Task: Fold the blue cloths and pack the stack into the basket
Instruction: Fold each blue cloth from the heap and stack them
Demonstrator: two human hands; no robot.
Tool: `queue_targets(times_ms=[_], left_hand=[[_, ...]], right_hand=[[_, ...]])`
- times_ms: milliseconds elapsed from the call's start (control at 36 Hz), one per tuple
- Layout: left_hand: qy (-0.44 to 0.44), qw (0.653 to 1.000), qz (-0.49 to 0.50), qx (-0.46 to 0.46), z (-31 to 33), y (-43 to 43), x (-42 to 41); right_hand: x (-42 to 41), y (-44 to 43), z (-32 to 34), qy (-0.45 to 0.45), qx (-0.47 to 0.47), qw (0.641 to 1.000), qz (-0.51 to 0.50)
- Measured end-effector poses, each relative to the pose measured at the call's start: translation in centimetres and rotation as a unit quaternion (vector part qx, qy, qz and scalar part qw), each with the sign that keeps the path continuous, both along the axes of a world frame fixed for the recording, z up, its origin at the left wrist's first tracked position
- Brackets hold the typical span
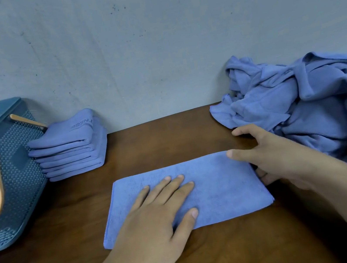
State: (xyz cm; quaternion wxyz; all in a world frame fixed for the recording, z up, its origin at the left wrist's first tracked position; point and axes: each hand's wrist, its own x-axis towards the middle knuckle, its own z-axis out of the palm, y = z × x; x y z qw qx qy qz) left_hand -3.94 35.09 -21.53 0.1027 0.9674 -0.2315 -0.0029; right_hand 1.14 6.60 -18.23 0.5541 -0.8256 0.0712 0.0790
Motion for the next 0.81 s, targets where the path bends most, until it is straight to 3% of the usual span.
queue_targets(times_ms=[194,333,472,667,806], left_hand=[[0.008,1.000,0.006,-0.001,0.3,-0.1,-0.1],[0.006,1.000,0.009,-0.005,0.3,-0.1,-0.1],[0.007,1.000,0.016,-0.012,0.1,0.1,-0.1],[0.036,0.999,0.008,0.022,0.2,-1.9,-2.1],[0.010,0.996,0.087,0.010,0.5,-0.4,-1.4]], right_hand=[[0.1,-0.4,-0.4,0.006,0.004,0.998,0.063],[0.1,1.1,-1.5,-0.043,0.009,0.996,0.073],[0.4,2.1,-3.2,-0.119,-0.069,0.988,0.070],[1.0,0.7,-3.0,-0.153,-0.143,0.977,0.040],[0.6,0.9,-2.2,-0.123,-0.110,0.984,0.061]])
